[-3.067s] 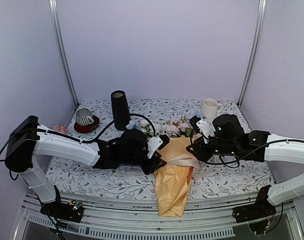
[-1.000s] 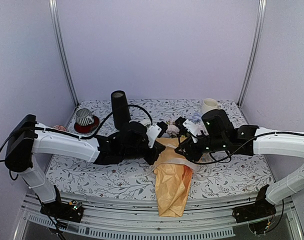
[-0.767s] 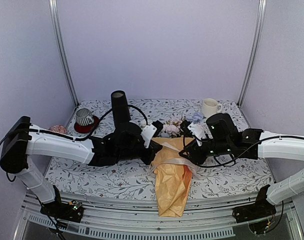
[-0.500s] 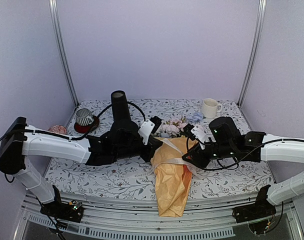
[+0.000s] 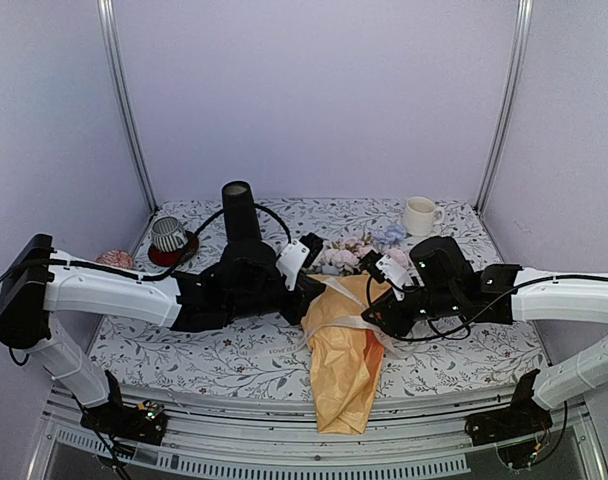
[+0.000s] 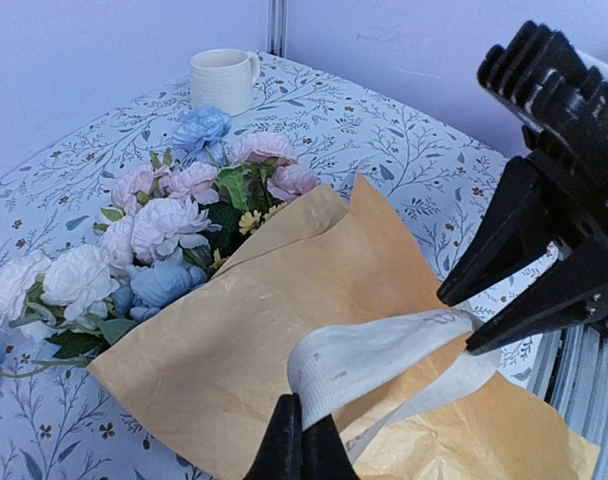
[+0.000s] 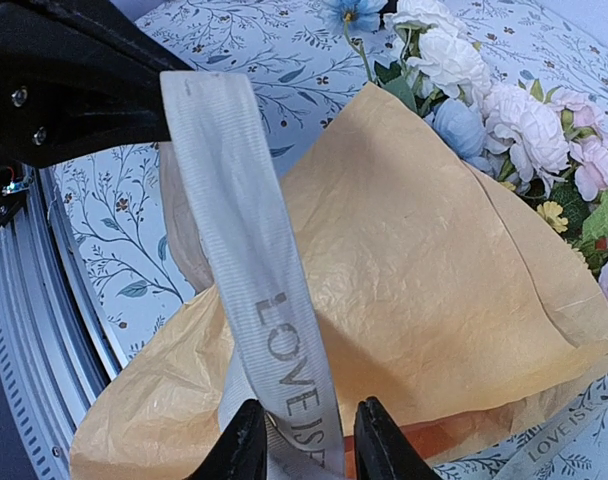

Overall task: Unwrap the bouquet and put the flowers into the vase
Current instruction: Untie the half-tied ribbon from the folded wrapping paper.

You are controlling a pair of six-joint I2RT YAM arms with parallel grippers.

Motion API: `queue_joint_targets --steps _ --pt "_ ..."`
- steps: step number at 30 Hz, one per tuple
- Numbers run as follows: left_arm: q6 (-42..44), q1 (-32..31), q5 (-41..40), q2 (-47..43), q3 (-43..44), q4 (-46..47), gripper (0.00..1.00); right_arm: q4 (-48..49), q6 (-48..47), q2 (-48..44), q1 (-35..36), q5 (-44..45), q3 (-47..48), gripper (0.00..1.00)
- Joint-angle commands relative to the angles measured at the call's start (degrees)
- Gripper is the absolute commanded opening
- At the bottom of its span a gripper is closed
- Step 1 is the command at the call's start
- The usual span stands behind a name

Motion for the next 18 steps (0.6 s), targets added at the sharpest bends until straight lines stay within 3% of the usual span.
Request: queue_joint_targets --steps 1,7,13,15,18 --pt "0.08 0.74 0.73 -1.51 -0.59 0.76 0.0 2.42 1.33 1.5 -0.23 1.68 1.15 0.27" --pt "0.18 0.74 0.59 -1.9 -1.41 0.8 0.0 1.7 1.74 0.2 -0.3 3.22 1.91 0.04" --pt "0.04 0.72 1.65 -1.99 -2.59 1.62 0.0 -1.52 0.38 0.2 -0.27 2.15 7.37 0.03" --pt "0.01 0.67 2.22 -2.21 -2.78 1.69 0.09 -2.31 -0.23 0.47 -0.28 1.71 9.16 0.03" --pt "0.06 0.65 3.03 -2.7 -2.72 1.73 0.39 -3.04 -1.15 1.25 -0.26 0.64 11.66 0.03"
